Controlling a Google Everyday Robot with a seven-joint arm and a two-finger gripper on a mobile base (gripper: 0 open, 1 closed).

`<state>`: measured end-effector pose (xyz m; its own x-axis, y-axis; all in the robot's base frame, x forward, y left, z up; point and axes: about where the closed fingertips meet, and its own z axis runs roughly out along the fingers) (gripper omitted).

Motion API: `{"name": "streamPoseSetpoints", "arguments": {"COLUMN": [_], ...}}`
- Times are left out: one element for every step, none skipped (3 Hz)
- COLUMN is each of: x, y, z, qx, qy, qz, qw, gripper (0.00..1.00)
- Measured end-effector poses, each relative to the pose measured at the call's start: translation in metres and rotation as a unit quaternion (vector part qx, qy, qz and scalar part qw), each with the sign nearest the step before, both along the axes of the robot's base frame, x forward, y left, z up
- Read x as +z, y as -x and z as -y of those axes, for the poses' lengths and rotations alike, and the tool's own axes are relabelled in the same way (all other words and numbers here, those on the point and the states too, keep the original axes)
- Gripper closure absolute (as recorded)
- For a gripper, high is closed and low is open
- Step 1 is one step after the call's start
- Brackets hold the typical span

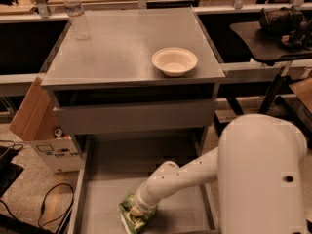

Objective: Pick green jalapeno chip bag from middle drawer and place on counter

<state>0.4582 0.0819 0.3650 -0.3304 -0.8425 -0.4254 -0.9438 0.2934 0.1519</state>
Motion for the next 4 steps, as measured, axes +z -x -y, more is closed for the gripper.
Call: {"name": "streamPoseSetpoints", "arguments": {"x": [0.078,0.176,0.295,0.367], "y": [-0.039,-0.077,-0.096,-0.096], "z": [-0.023,-0.031,-0.026,-0.019], "qx": [-0.031,-0.015,0.069,0.113], "qy": [-0.093,-0.169,-0.218,-0.229], "qz": [-0.01,0.012,0.061,0.093], "qw": [0.9951,0.9854,0.9716,0.9625], "gripper": [1.0,1.0,1.0,1.0]}}
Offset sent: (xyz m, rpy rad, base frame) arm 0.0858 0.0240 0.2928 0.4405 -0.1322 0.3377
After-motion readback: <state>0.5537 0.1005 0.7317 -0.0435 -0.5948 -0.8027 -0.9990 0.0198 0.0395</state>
